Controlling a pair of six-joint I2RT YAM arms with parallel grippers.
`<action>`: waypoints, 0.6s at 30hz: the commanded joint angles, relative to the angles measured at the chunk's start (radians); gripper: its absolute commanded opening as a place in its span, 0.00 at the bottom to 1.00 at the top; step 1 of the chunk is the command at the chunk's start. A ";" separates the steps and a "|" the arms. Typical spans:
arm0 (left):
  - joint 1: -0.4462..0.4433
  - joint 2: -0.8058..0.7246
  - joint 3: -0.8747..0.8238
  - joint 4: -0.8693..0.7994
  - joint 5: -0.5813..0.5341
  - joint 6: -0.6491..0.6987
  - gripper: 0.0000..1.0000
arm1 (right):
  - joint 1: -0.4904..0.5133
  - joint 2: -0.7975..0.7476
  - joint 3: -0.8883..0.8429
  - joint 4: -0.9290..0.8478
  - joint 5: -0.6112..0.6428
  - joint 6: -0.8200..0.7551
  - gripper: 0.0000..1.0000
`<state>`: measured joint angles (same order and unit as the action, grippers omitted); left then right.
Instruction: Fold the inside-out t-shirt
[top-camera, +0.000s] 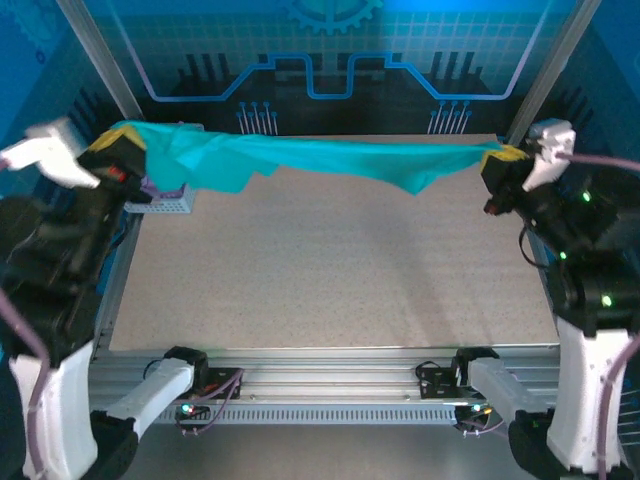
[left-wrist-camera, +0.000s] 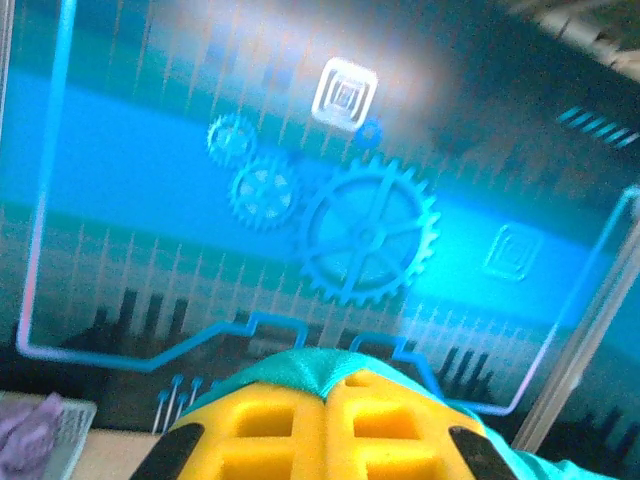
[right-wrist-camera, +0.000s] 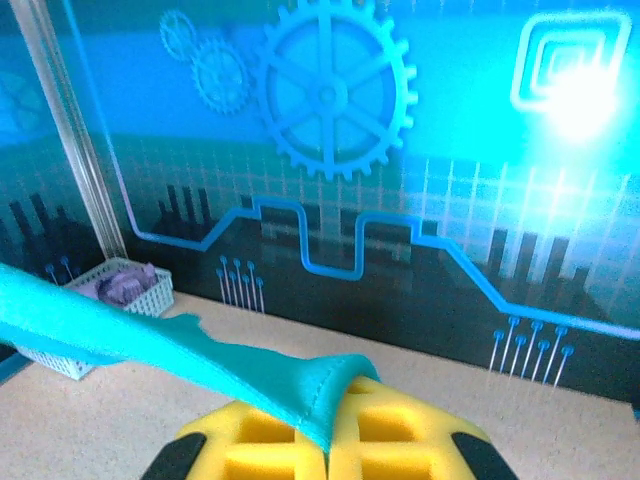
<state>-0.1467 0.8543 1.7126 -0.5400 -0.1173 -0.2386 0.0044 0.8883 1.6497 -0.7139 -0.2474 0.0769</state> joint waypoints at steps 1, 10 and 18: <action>0.009 -0.013 0.019 0.033 0.040 -0.026 0.00 | -0.012 -0.047 0.021 -0.048 -0.004 -0.005 0.00; 0.009 0.190 0.036 0.049 -0.034 0.033 0.00 | -0.011 0.054 0.007 -0.008 0.029 -0.025 0.00; 0.036 0.542 -0.094 0.246 -0.059 0.041 0.03 | 0.056 0.378 -0.194 0.280 0.137 -0.043 0.00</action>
<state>-0.1356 1.3025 1.6463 -0.3946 -0.1455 -0.2180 0.0311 1.1500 1.5051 -0.5735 -0.1841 0.0563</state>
